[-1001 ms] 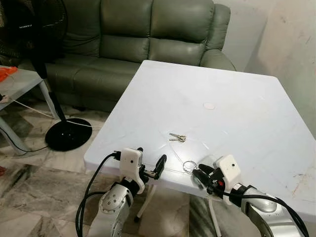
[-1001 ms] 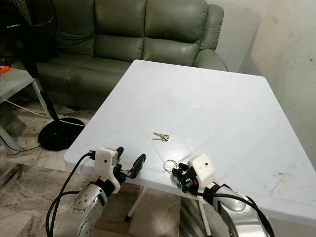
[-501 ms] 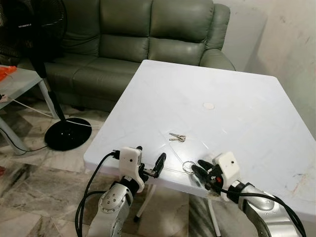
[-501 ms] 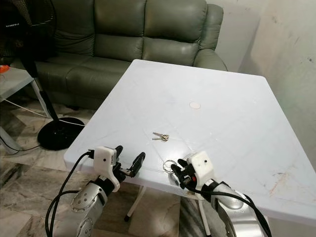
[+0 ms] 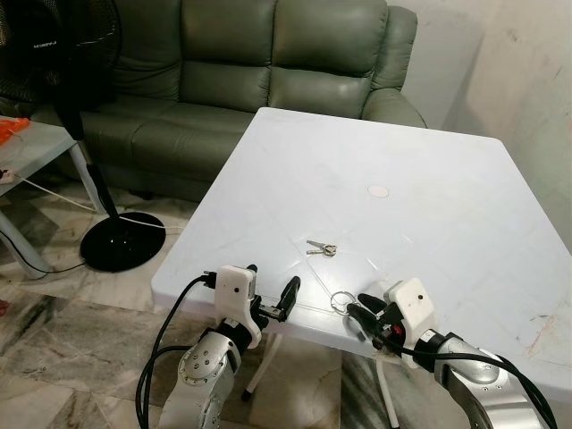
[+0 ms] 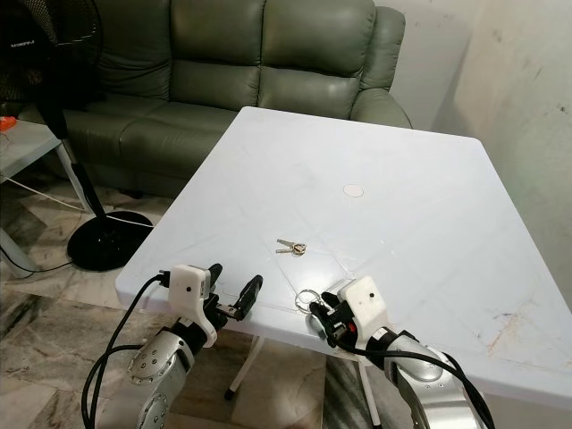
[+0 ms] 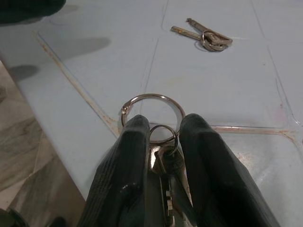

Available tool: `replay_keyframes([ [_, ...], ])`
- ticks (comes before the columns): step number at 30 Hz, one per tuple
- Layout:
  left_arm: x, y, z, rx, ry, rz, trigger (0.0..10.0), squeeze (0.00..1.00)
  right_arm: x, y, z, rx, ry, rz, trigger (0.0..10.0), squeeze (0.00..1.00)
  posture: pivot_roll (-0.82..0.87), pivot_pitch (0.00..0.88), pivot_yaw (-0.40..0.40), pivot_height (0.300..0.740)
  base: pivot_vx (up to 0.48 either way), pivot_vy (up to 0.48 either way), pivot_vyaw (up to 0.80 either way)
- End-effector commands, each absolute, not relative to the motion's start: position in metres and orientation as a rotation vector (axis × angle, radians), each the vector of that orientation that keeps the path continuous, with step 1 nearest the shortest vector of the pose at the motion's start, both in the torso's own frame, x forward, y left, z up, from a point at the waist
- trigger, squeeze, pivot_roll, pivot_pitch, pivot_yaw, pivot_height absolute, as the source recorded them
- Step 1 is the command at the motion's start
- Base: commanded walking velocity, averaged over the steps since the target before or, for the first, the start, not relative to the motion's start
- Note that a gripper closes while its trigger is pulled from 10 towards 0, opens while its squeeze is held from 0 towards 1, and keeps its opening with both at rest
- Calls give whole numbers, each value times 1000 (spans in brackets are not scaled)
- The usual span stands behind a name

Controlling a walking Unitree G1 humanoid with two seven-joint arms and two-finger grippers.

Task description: Hang keys on a hook

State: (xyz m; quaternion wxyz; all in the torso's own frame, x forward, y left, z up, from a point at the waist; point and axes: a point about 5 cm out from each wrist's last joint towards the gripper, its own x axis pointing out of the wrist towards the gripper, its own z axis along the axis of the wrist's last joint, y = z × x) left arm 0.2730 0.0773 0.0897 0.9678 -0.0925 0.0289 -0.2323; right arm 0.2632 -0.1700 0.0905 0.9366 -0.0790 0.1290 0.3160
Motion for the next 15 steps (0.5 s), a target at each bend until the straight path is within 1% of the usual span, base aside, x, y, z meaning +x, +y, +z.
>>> replay_keyframes([
  [1,273,72,93,-207,50,-471,10000,0,262,-170,92,-181,267,664,10000,0,3,79,-66,740,0,0,0],
  [12,273,72,94,-209,49,-467,10000,0,261,-167,91,-203,253,677,10000,0,7,80,-70,740,0,0,0],
  [13,273,72,94,-209,48,-467,10000,0,261,-167,92,-196,247,682,10000,667,7,80,-70,740,0,0,0],
  [14,273,72,94,-209,48,-467,10000,0,261,-167,92,-196,247,682,10000,667,7,80,-70,740,0,0,0],
  [15,273,72,94,-210,48,-466,10000,0,261,-167,92,-196,244,679,10000,1000,8,80,-71,740,0,0,0],
])
